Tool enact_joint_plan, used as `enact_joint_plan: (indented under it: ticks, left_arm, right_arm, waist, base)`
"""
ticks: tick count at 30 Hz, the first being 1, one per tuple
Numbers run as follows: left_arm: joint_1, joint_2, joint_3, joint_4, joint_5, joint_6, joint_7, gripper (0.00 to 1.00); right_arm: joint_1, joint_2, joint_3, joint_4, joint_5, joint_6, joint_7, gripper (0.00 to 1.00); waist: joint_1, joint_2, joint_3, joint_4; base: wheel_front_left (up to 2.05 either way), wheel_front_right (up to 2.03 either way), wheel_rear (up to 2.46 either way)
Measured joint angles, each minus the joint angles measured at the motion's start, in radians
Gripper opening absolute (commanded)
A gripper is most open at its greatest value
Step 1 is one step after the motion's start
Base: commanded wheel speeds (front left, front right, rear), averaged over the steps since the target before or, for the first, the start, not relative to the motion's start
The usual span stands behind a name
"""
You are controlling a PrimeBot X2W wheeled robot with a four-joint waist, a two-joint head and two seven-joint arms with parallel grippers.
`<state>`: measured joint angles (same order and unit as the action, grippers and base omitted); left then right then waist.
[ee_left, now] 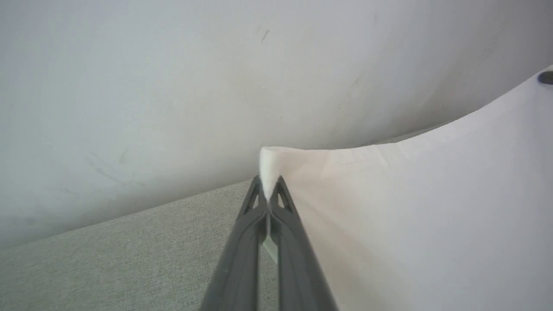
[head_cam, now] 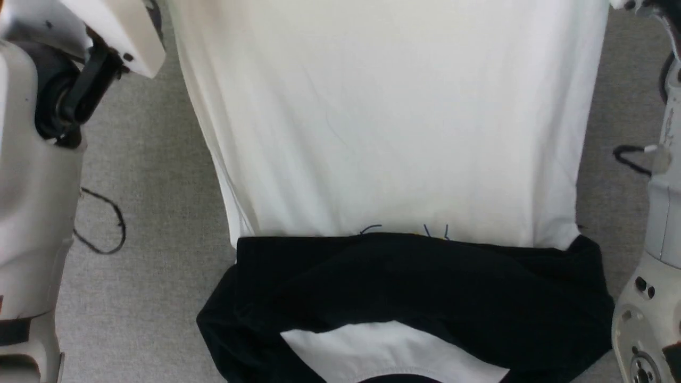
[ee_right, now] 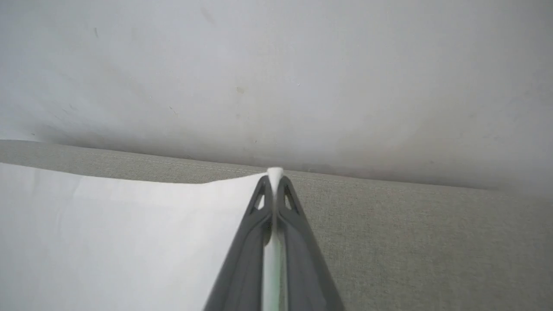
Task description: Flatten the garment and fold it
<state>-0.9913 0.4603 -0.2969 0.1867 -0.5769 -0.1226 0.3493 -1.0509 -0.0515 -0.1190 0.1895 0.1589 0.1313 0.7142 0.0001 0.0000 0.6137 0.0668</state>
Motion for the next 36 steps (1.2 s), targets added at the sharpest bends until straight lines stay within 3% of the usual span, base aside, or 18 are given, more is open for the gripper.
enact_joint_plan:
  ticks: [6, 15, 18, 21, 23, 26, 36]
  left_arm:
    - [0.103, 0.008, 0.01, -0.054, -0.001, 0.0, -0.087, 0.0]
    - [0.364, 0.059, 0.017, -0.281, -0.026, 0.003, -0.131, 0.0]
    - [0.46, 0.071, 0.036, -0.377, -0.042, 0.028, -0.147, 0.0]
    - [0.558, 0.081, 0.054, -0.469, -0.048, 0.049, -0.173, 0.07]
    - [0.622, 0.082, 0.064, -0.518, -0.053, 0.063, -0.189, 0.0]
    - [0.73, 0.084, 0.07, -0.585, -0.062, 0.08, -0.207, 0.0]
    - [1.095, 0.091, 0.043, -0.661, -0.122, 0.124, -0.218, 0.0]
  right_arm:
    - [0.101, -0.033, -0.004, -0.052, 0.08, 0.0, -0.056, 0.0]
    - [0.378, -0.06, -0.01, -0.238, 0.233, 0.0, -0.072, 0.0]
    - [0.48, -0.055, -0.029, -0.327, 0.284, 0.0, -0.074, 0.0]
    - [0.58, -0.045, -0.039, -0.406, 0.323, 0.0, -0.081, 0.0]
    - [0.651, -0.038, -0.044, -0.453, 0.339, 0.0, -0.082, 0.0]
    - [0.752, -0.023, -0.069, -0.511, 0.37, 0.0, -0.091, 0.0]
    - [1.055, -0.003, -0.158, -0.633, 0.451, 0.0, -0.1, 0.0]
  waist:
    - [-0.0001, 0.0, -0.09, -0.014]
    - [-0.0003, 0.0, -0.233, -0.023]
    - [-0.0004, 0.0, -0.274, -0.023]
    - [-0.0004, 0.0, -0.309, -0.023]
    - [-0.0004, 0.0, -0.33, -0.023]
    - [-0.0004, 0.0, -0.36, -0.022]
    - [-0.0003, 0.0, -0.437, -0.005]
  base:
    - [0.0, 0.0, 0.0]
    - [0.0, 0.0, 0.0]
    - [0.0, 0.0, 0.0]
    - [0.0, 0.0, 0.0]
    - [0.0, 0.0, 0.0]
    - [0.0, 0.0, 0.0]
    - [0.0, 0.0, 0.0]
